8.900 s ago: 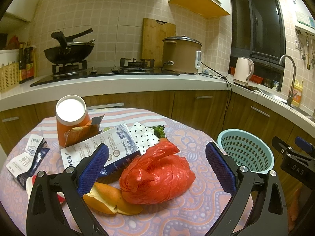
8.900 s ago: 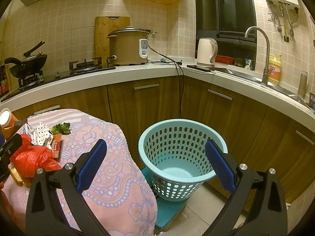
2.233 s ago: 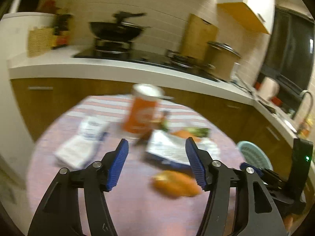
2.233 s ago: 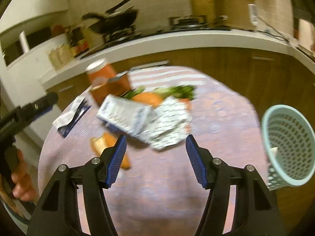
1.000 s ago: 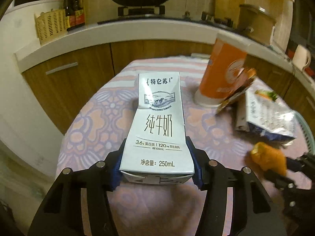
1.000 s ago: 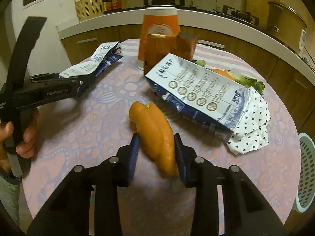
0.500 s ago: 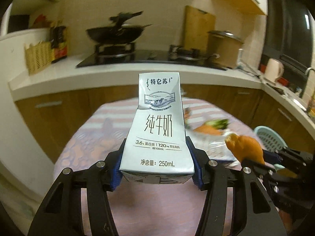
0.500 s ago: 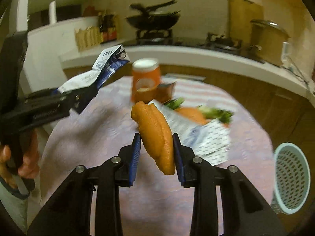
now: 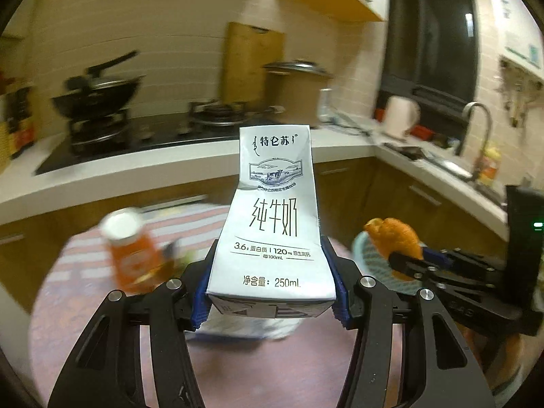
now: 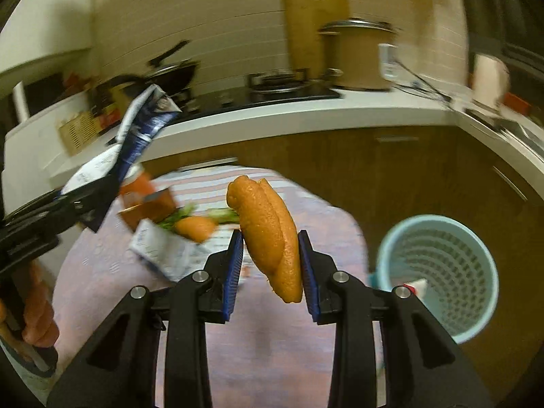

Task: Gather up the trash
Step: 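Carry the carton and bread roll over the basket and open both grippers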

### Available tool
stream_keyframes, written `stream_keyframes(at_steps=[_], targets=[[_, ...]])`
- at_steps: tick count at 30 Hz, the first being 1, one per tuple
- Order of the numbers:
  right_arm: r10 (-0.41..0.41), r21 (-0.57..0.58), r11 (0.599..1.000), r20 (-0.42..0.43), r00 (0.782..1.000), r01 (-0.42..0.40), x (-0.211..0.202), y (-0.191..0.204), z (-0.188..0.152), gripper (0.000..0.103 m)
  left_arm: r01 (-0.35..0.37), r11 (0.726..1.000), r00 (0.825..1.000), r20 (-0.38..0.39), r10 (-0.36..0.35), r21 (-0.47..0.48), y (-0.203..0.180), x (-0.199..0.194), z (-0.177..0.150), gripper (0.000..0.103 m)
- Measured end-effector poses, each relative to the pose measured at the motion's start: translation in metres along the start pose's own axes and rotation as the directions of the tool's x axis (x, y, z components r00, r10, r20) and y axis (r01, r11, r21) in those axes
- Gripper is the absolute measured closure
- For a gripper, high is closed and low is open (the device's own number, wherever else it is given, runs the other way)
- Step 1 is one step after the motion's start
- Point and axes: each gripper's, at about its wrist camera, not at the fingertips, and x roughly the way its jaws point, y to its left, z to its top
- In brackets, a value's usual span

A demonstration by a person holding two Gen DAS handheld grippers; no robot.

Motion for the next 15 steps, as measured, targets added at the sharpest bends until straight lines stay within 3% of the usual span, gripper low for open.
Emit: stream_keyframes(at_steps=[9, 15], targets=[[-0.178, 0.138, 0.975, 0.017, 0.984, 0.174, -0.023, -0.096, -0.008, 0.074, 0.188, 0.981, 0.98, -0.075, -0.184, 0.047, -0.082, 0.064, 0.003, 0.05], [-0.253, 0.236, 0.935, -0.08, 0.964, 0.265, -0.012, -0.163, -0.031, 0.074, 0.258, 0.964, 0.953, -0.179, -0.244, 0.062, -0.14, 0.127, -0.013, 0.05]])
